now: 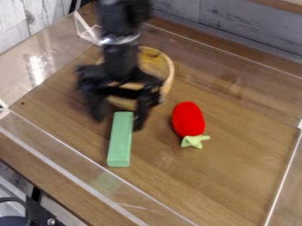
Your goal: Put the green block in the brown bowl
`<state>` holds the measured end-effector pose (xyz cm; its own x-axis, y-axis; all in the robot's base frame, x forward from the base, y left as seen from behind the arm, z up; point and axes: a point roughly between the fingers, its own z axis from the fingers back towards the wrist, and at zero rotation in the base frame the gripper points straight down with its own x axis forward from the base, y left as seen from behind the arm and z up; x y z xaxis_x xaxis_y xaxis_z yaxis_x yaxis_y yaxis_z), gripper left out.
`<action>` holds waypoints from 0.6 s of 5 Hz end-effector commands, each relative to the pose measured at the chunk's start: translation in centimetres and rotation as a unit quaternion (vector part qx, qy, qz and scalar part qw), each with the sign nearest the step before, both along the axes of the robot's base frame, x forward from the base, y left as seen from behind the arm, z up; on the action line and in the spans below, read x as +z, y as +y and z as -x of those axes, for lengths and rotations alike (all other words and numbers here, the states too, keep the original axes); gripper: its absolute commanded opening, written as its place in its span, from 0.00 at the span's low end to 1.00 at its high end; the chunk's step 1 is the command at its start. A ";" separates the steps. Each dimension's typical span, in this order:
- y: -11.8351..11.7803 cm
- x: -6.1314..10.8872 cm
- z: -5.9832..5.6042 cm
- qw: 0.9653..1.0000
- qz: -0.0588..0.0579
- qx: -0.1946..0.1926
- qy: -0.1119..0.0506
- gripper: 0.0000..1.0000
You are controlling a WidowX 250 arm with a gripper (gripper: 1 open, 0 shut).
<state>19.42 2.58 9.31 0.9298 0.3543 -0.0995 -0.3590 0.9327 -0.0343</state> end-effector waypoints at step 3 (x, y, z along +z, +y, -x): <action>0.8 -2.7 0.0 0.996 0.014 0.064 -0.063 1.00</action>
<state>19.09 3.10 6.18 0.8885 0.4586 -0.0187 -0.4579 0.8828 -0.1052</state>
